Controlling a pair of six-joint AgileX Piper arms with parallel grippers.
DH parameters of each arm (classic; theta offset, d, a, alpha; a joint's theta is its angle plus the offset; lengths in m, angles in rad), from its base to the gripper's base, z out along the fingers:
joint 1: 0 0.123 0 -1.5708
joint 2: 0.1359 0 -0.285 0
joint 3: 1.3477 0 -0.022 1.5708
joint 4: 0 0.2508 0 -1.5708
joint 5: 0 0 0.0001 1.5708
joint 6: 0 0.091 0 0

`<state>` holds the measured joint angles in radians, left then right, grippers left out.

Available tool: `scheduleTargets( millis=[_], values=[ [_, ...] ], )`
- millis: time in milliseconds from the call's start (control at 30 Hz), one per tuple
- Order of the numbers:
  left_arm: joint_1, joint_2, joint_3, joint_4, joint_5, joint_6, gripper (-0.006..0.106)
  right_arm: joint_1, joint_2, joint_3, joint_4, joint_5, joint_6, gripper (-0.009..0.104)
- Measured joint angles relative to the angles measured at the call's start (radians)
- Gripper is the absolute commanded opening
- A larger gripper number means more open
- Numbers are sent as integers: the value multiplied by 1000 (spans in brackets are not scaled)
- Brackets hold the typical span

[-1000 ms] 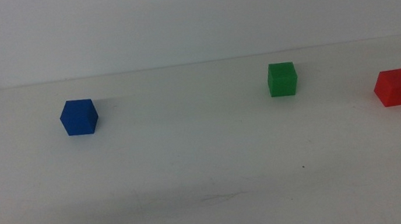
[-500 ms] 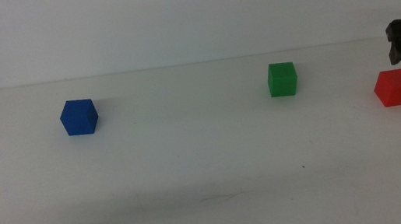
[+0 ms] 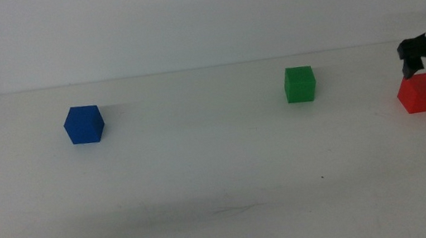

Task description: Stack red cubes first, then green, then blue cubes in a specific spot.

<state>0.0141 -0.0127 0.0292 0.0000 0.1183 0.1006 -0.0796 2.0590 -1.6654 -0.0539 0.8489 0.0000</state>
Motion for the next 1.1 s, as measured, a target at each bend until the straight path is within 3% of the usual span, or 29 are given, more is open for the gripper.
scheduleTargets(
  millis=[233,367,467,600,833,1100],
  values=[
    [0,0,0,0,0,0,94,0,72,-3,0,-41,-21,90],
    [0,0,0,0,0,0,94,0,105,-4,0,-51,-31,78],
    [0,0,0,0,0,0,94,0,114,-4,0,-52,-32,54],
    [0,0,0,0,0,0,94,0,117,-4,0,-52,-31,0],
    [0,0,0,0,0,0,94,39,27,-4,-12,-2,12,-1],
    [0,0,0,0,0,0,94,345,-121,-4,-197,98,396,-1]
  ],
)
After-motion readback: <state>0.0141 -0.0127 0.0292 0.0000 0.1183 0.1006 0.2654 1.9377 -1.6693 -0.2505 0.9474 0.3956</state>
